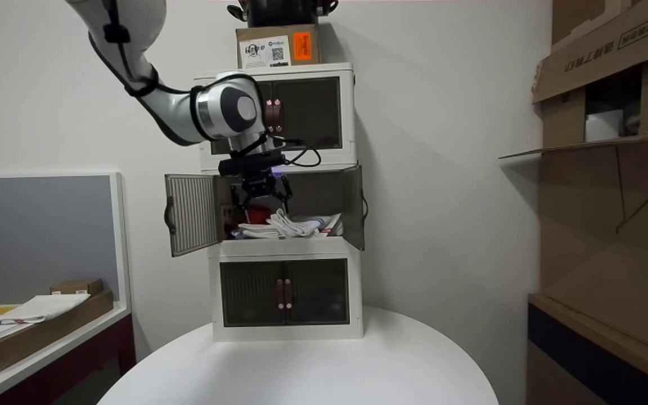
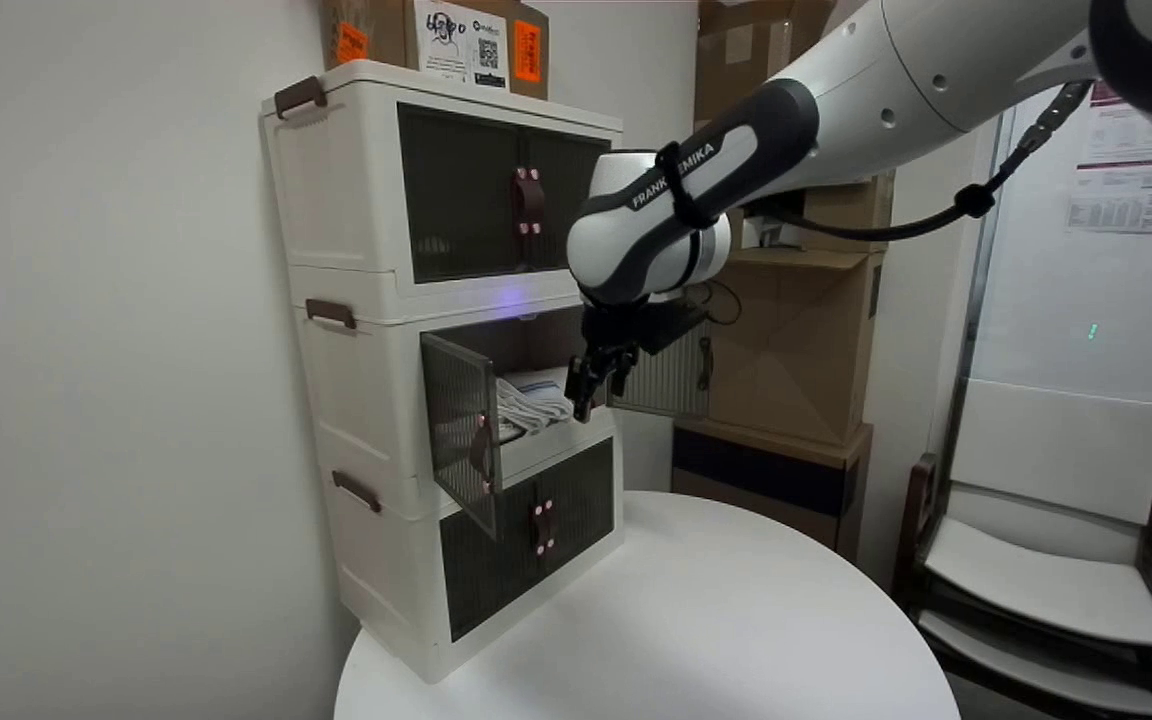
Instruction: Put the red cup inside the middle cabinet
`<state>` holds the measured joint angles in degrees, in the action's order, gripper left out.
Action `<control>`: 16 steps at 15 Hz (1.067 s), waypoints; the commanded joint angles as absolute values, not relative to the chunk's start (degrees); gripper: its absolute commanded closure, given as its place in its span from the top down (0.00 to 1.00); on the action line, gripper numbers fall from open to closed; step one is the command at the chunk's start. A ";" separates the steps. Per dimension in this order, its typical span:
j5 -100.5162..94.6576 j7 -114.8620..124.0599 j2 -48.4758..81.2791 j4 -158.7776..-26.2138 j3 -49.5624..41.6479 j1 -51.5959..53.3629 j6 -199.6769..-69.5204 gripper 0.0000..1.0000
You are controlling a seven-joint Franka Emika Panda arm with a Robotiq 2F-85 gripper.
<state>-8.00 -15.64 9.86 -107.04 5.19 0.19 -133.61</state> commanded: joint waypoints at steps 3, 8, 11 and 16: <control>-27.62 6.19 2.30 -119.46 0.19 2.53 -141.88 1.00; -20.12 7.65 -2.55 -124.66 0.80 1.20 -136.84 1.00; -7.61 2.15 -4.55 -126.78 0.90 1.30 -134.34 1.00; -3.59 2.19 -4.29 -126.46 0.99 1.01 -131.63 1.00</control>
